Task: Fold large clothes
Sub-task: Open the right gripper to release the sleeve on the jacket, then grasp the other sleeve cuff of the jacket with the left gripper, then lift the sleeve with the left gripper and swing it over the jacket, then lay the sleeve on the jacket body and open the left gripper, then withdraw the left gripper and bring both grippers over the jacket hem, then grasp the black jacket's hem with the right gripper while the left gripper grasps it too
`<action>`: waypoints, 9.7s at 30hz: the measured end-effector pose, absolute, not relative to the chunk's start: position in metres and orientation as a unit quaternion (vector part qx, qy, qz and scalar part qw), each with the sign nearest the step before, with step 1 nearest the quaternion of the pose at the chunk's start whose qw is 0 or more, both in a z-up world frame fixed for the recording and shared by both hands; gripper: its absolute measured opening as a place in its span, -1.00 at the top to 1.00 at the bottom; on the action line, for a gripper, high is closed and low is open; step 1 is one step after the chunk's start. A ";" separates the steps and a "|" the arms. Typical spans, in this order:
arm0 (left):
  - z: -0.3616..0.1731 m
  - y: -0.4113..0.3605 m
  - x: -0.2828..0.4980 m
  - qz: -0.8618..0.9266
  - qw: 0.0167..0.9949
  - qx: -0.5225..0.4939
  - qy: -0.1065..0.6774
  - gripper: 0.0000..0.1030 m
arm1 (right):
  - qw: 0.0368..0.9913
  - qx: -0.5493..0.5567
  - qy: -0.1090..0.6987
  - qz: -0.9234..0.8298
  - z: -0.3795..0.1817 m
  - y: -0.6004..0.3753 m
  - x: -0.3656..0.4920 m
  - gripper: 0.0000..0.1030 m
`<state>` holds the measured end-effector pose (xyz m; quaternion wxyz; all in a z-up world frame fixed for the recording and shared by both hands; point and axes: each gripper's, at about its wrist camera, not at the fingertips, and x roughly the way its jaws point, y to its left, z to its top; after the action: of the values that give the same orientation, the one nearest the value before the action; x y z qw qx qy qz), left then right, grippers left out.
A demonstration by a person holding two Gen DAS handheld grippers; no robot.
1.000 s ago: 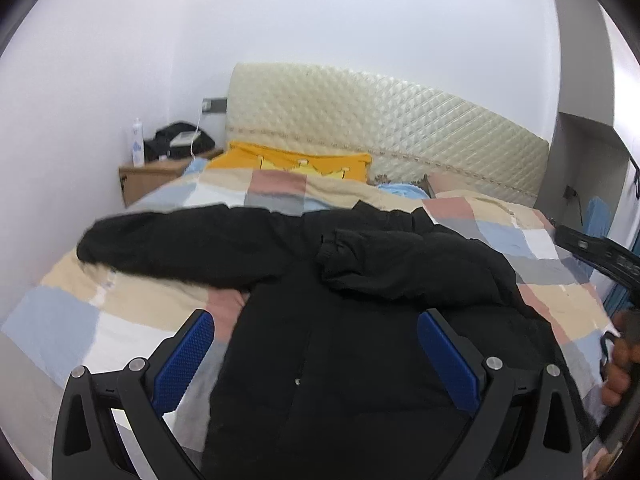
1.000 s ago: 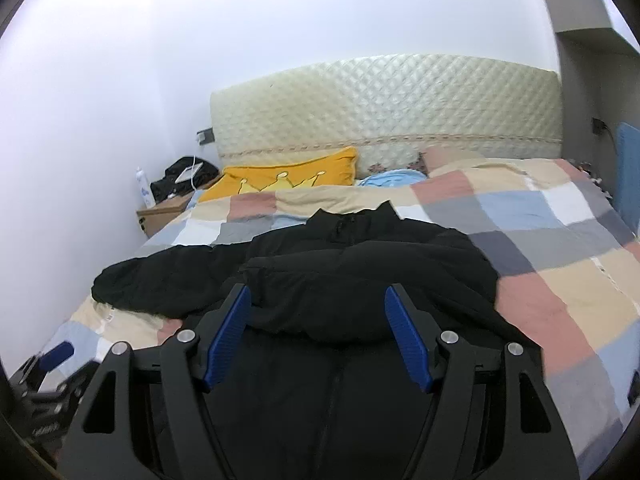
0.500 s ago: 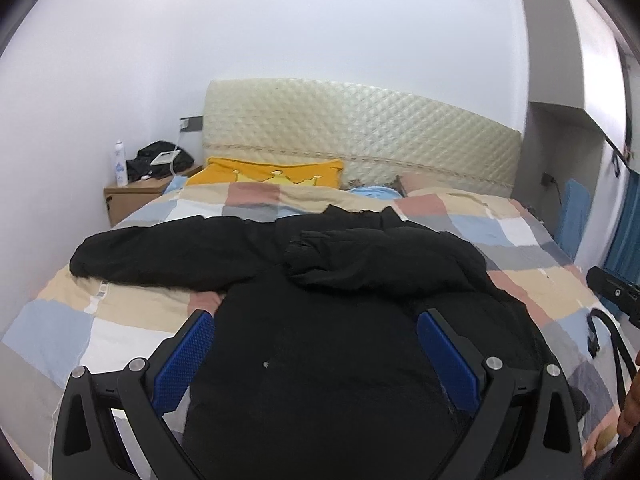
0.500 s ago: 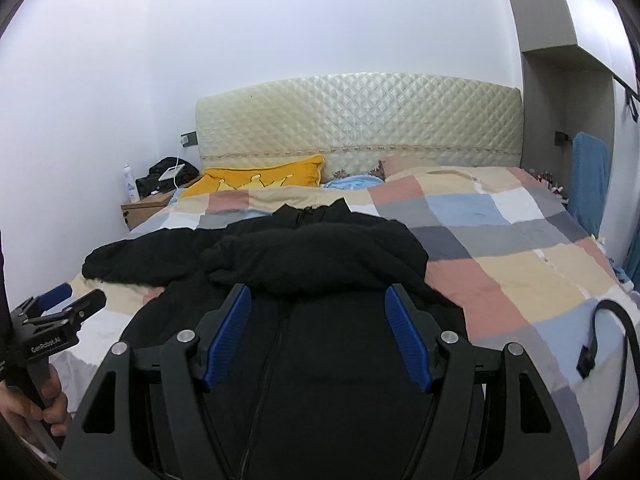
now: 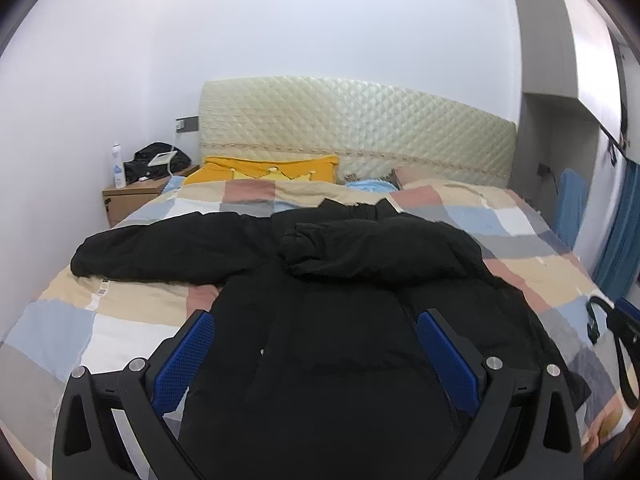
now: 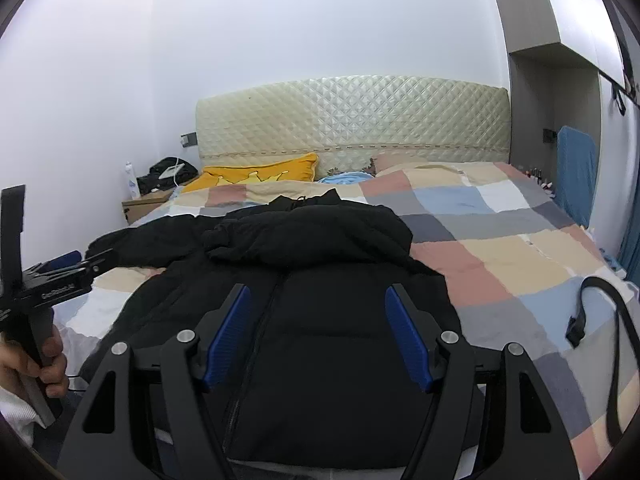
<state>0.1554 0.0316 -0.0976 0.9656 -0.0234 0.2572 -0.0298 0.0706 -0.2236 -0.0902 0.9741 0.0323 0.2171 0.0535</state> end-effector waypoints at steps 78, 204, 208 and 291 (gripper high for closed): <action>-0.237 0.526 0.441 0.173 0.885 -0.324 0.285 0.76 | 0.940 -0.001 0.340 0.019 -0.149 -0.156 0.171 -0.46; -0.205 -0.290 0.453 -0.159 0.902 0.053 0.397 0.71 | 0.944 0.186 0.273 0.006 -0.152 -0.299 0.111 -0.99; -0.176 -0.286 0.436 -0.175 0.901 0.071 0.392 0.71 | 0.947 0.182 0.266 0.003 -0.150 -0.301 0.111 -0.99; -0.123 0.111 0.175 -0.147 0.898 -0.216 0.355 -0.41 | 0.756 0.331 0.564 0.023 -0.241 -0.427 0.170 -0.99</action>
<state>0.1751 0.1112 -0.1231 0.8978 -0.2157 0.3548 -0.1471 0.1702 -0.4267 -0.2414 0.7561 0.3310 0.5641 0.0231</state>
